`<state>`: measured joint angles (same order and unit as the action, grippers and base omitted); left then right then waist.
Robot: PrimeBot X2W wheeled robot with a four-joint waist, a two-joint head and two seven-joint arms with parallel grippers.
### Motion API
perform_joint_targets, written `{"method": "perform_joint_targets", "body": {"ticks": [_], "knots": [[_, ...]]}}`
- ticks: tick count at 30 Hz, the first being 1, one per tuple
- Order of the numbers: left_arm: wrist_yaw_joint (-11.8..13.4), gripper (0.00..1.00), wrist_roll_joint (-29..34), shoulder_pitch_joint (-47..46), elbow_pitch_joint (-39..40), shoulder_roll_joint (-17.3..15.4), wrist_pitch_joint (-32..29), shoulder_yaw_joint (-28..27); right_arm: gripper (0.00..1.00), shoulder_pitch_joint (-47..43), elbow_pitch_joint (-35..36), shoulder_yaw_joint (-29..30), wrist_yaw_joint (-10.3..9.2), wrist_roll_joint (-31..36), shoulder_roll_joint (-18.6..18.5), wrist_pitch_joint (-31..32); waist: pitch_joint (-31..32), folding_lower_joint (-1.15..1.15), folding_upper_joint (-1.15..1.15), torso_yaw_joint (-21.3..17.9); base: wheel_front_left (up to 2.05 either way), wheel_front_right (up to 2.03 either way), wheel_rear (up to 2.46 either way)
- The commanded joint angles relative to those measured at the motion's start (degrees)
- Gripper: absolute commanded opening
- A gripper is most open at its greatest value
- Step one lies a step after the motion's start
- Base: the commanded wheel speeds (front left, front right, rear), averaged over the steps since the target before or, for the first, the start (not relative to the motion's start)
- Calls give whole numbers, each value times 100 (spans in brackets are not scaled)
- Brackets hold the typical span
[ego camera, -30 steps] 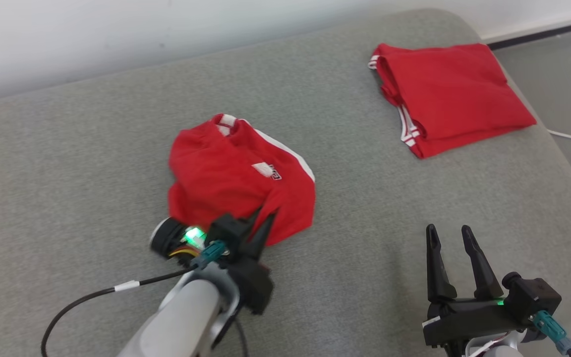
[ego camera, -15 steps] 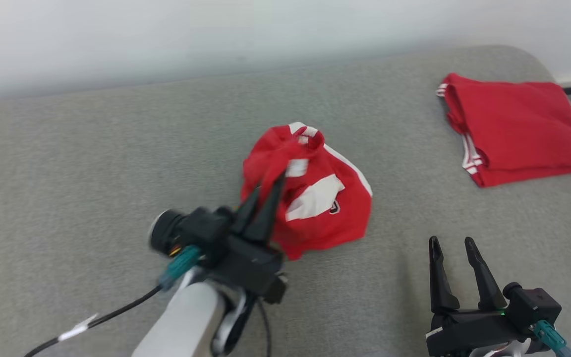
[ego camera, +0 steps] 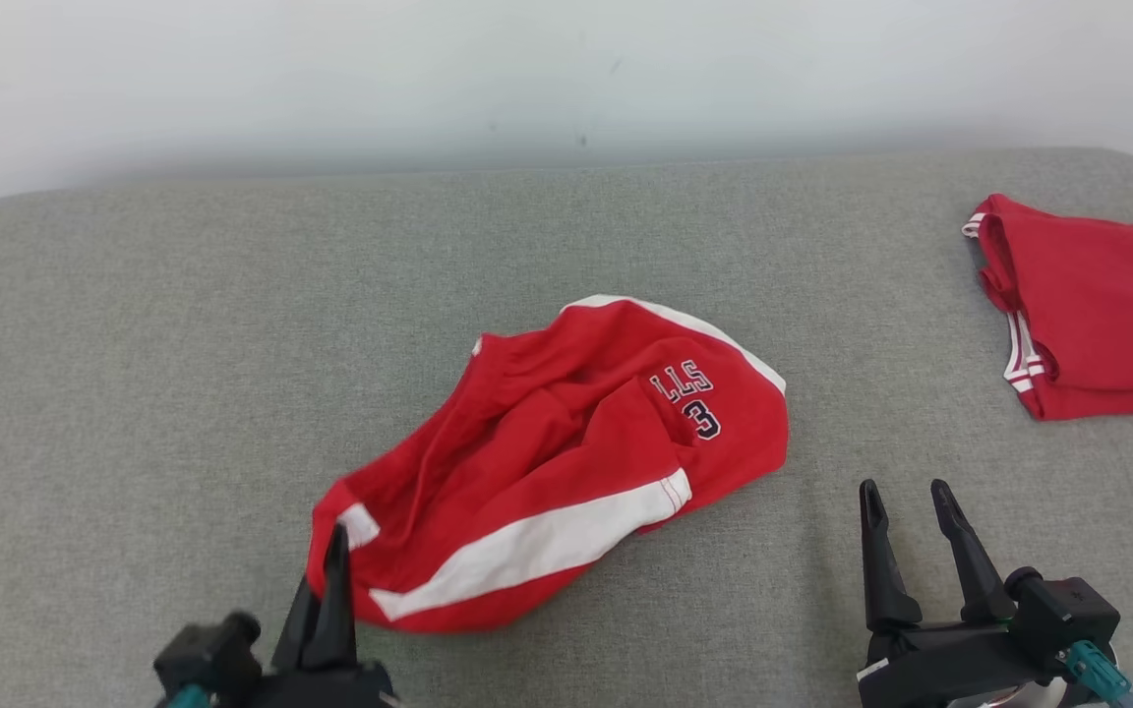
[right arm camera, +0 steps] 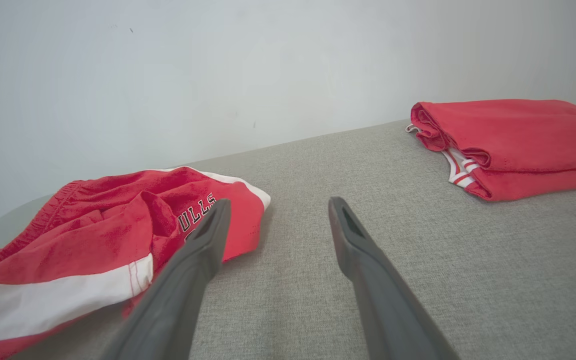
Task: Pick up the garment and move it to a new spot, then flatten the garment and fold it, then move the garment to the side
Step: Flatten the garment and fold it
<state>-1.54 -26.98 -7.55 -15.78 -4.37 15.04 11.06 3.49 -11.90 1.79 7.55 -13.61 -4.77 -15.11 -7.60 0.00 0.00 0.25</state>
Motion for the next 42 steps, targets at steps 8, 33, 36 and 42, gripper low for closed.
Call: {"method": "perform_joint_targets", "body": {"ticks": [8,33,36,42], "knots": [[-127,100,210,352,-472,138,18,-273,100,-65,-23,-32,-16,-17,-79,-3,9,0,0,48,0,0,0],[-322,100,2130,699,1143,-132,18,-1411,100,-166,-200,-470,-16,-60,-53,-3,384,0,0,217,0,0,0],[-337,100,2144,776,1165,-96,17,-1494,100,-33,-277,-744,-16,-72,-128,-3,425,0,0,233,0,0,0],[-383,100,2197,793,1168,-30,17,-1535,100,400,-675,-1278,-16,-142,-299,-3,465,0,0,359,0,0,0]]}}
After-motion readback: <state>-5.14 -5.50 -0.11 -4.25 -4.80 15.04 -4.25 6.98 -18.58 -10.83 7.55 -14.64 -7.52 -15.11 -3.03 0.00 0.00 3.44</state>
